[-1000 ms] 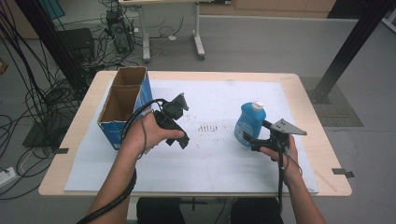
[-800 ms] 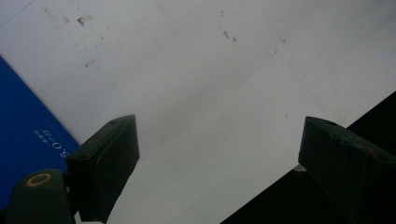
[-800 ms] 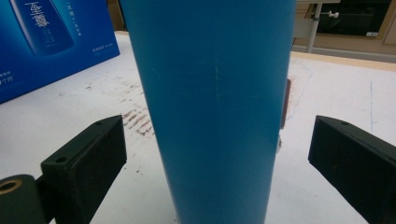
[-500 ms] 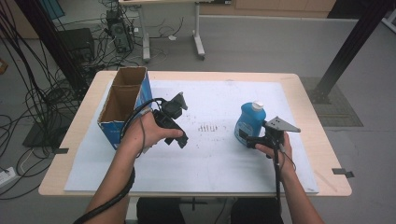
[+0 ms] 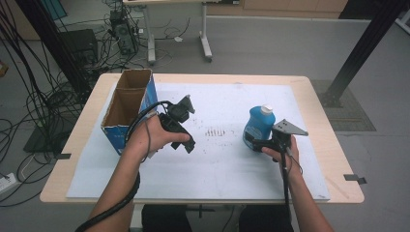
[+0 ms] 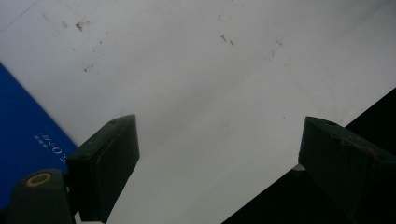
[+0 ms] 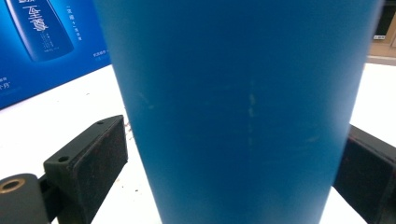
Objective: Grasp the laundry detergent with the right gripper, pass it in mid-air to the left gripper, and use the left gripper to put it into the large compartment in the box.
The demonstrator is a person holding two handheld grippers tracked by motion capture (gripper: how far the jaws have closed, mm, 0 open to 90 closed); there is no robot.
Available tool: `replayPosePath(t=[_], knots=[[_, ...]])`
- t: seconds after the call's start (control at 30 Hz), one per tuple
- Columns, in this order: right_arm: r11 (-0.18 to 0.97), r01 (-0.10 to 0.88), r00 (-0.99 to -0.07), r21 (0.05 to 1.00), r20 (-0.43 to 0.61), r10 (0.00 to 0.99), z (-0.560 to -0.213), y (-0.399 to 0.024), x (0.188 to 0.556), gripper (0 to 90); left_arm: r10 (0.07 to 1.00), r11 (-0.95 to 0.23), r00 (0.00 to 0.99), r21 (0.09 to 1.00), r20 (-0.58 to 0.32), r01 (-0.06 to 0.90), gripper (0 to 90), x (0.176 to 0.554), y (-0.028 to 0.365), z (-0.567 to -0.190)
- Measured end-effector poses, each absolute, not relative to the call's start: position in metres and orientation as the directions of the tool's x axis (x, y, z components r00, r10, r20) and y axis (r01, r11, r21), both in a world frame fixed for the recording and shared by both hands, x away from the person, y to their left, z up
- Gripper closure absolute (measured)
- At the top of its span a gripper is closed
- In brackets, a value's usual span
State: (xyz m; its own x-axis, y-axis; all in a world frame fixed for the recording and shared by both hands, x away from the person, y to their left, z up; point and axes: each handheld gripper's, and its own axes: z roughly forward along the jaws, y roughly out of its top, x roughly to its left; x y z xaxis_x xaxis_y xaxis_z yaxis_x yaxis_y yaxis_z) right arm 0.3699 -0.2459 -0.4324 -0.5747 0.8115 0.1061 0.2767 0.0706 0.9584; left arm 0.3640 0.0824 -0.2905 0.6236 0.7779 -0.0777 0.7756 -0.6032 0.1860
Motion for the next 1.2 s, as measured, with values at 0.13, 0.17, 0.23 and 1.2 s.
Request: replayPosePath(t=[0.13, 0.17, 0.23, 1.2], knots=[[0.069, 0.275, -0.574, 0.959, 0.106, 0.812, -0.4325, -0.2462, 0.3703, 4.8, 0.776, -0.606, 0.626, 0.184, -0.076, 0.774, 12.7, 0.3645, 0.0822, -0.2908], [0.069, 0.275, -0.572, 0.959, 0.105, 0.813, -0.4324, -0.2464, 0.3702, 4.8, 0.776, -0.606, 0.626, 0.185, -0.076, 0.774, 12.7, 0.3646, 0.0822, -0.2909], [0.069, 0.274, -0.572, 0.959, 0.105, 0.814, -0.4324, -0.2469, 0.3701, 4.8, 0.777, -0.606, 0.625, 0.183, -0.075, 0.774, 12.7, 0.3648, 0.0822, -0.2910], [0.062, 0.273, -0.575, 0.960, 0.111, 0.811, -0.4316, -0.2465, 0.3694, 4.9, 0.789, -0.591, 0.611, 0.190, -0.066, 0.784, 10.4, 0.3658, 0.0822, -0.2904]])
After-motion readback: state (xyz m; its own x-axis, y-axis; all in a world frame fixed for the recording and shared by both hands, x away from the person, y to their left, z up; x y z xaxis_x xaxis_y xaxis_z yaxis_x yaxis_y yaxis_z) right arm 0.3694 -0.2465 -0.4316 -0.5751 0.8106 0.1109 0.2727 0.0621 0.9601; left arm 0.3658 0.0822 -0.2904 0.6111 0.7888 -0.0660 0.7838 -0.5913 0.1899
